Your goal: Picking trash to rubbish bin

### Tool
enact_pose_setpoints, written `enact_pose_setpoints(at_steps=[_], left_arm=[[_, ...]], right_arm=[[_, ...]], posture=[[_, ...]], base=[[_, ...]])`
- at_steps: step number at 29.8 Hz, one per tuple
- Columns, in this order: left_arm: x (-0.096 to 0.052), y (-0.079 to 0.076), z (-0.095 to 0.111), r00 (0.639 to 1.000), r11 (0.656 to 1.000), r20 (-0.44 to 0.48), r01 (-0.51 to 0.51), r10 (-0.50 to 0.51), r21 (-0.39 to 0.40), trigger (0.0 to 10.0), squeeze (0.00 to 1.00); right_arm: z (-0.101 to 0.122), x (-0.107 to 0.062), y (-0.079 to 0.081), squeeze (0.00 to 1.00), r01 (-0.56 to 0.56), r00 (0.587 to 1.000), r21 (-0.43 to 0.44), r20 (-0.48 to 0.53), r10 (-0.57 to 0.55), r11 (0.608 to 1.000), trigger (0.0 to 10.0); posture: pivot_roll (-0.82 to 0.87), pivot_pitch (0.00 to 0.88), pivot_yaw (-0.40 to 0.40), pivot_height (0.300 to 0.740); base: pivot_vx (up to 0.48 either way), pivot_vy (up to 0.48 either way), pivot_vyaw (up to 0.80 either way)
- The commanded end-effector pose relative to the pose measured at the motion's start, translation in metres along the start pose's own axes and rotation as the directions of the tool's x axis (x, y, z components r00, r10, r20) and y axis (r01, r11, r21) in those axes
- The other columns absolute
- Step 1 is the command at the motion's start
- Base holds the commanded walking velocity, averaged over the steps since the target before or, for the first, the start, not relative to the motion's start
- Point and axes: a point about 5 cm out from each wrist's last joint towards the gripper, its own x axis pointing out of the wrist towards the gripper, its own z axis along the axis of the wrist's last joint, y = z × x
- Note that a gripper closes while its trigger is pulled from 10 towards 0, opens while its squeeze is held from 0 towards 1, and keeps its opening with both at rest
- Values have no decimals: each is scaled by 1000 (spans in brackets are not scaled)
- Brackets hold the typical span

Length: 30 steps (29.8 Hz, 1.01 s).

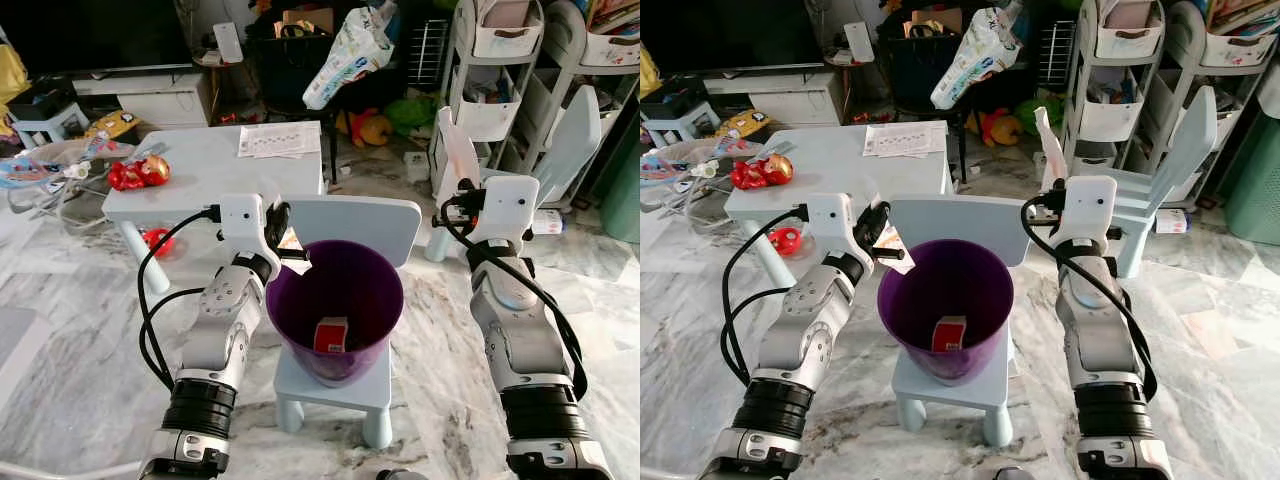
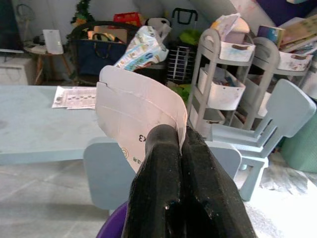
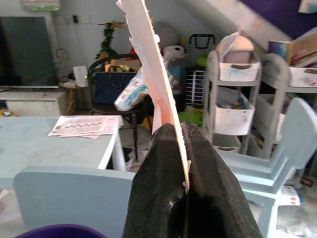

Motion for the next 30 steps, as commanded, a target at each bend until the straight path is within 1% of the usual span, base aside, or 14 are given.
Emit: enact_pose_setpoints(at_steps=[1,9,12,16,17,19,20,21,22,23,24,28,29,30], left_arm=[[-2,4,3,1000,1000,7,-5,5,8,10000,0],[-2,4,4,1000,1000,7,-1,1,24,10000,0],[-2,4,-3,1000,1000,-28,-3,3,13,10000,0],[-7,6,-19,997,999,-78,-2,6,51,10000,0],[-13,12,-24,997,998,-69,-24,28,65,10000,0],[-14,14,-25,997,997,-65,-30,34,68,10000,0],[-20,20,-29,996,995,-74,-44,51,91,10000,0],[-20,20,-29,996,995,-74,-44,51,91,10000,0],[-29,27,-33,994,991,-86,-53,64,123,10000,0],[-32,28,-34,994,990,-92,-52,64,133,10000,0],[-37,30,-36,993,990,-107,-40,55,138,10000,0],[-67,37,-48,983,986,-183,20,11,168,10000,0],[-77,40,-50,979,984,-201,29,8,176,10000,0],[-77,40,-50,979,984,-201,29,8,176,10000,0]], right_arm=[[-1,1,3,0,-3,1000,9,-15,3,1000,10000],[-3,1,3,0,-1,1000,13,-20,1,1000,10000],[-7,2,3,0,-7,999,28,-40,8,1000,10000],[-11,8,6,0,-40,997,70,-63,44,997,10000],[-16,11,9,0,-69,994,95,-78,76,993,10000],[-18,11,10,0,-75,993,102,-82,84,992,10000],[-24,12,14,0,-110,988,105,-101,120,988,10000],[-24,12,14,0,-110,988,105,-101,120,988,10000],[-36,13,20,0,-146,976,119,-147,163,982,10000],[-40,13,22,0,-152,972,126,-162,172,980,10000],[-45,12,23,0,-146,968,150,-182,173,978,10000],[-71,8,29,0,-114,937,227,-300,181,967,10000],[-77,6,35,0,-138,921,258,-322,220,956,10000],[-77,6,35,0,-138,921,258,-322,220,956,10000]], posture=[[-94,67,78,740],[-93,69,79,740],[-90,70,78,740],[-73,69,82,740],[-65,71,86,740],[-65,71,86,740],[-52,74,92,740],[-52,74,92,740],[-34,76,93,740],[-34,76,93,740],[-20,79,95,740],[31,90,102,740],[47,95,106,740],[47,95,106,740]], base=[[0,0,0],[0,0,0],[0,0,0],[0,0,0],[0,0,0],[0,0,0],[0,0,0],[0,0,0],[0,0,0],[0,0,0],[0,0,0],[0,0,0],[0,0,0],[0,0,0]])
